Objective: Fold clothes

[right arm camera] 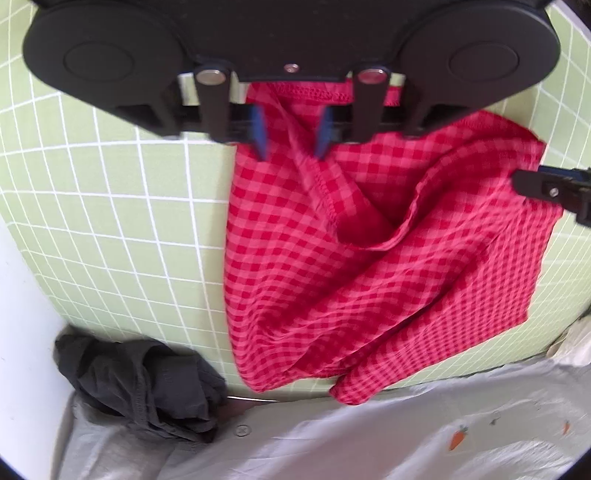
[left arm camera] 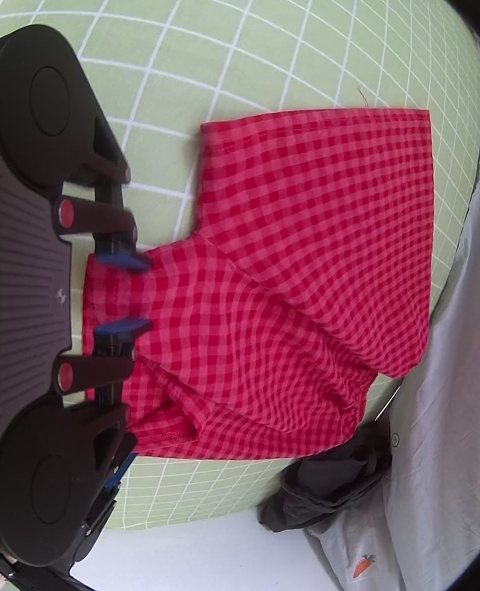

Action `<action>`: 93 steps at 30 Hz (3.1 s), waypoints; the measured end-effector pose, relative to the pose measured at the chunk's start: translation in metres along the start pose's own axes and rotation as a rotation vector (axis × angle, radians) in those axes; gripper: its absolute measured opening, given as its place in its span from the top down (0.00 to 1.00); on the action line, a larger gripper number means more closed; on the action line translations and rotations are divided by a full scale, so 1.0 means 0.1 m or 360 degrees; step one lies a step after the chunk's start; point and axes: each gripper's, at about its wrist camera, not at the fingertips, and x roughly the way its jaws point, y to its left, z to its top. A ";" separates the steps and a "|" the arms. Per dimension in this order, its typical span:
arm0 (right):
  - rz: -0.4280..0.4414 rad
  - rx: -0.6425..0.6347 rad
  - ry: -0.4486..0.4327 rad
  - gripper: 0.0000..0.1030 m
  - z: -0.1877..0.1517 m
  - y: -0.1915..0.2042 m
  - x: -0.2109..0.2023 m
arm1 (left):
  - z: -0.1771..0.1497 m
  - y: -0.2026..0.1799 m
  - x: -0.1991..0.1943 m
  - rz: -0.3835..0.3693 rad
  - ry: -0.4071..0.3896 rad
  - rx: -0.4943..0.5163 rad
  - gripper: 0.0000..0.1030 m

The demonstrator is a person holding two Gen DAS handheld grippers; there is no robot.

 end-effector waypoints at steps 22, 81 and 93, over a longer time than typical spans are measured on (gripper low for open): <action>0.0046 -0.0051 0.0025 0.75 -0.23 -0.40 -0.36 | -0.02 0.22 -0.40 0.0140 -0.0172 -0.0176 0.73; -0.0304 0.0943 -0.0064 0.21 -0.09 -1.18 -0.50 | 0.65 -0.73 -0.38 -0.0298 -0.0410 0.0373 1.00; -0.0134 0.0705 -0.0085 0.21 -0.25 -1.18 -0.64 | -0.20 -0.85 -0.18 0.0051 -0.0186 0.0225 0.59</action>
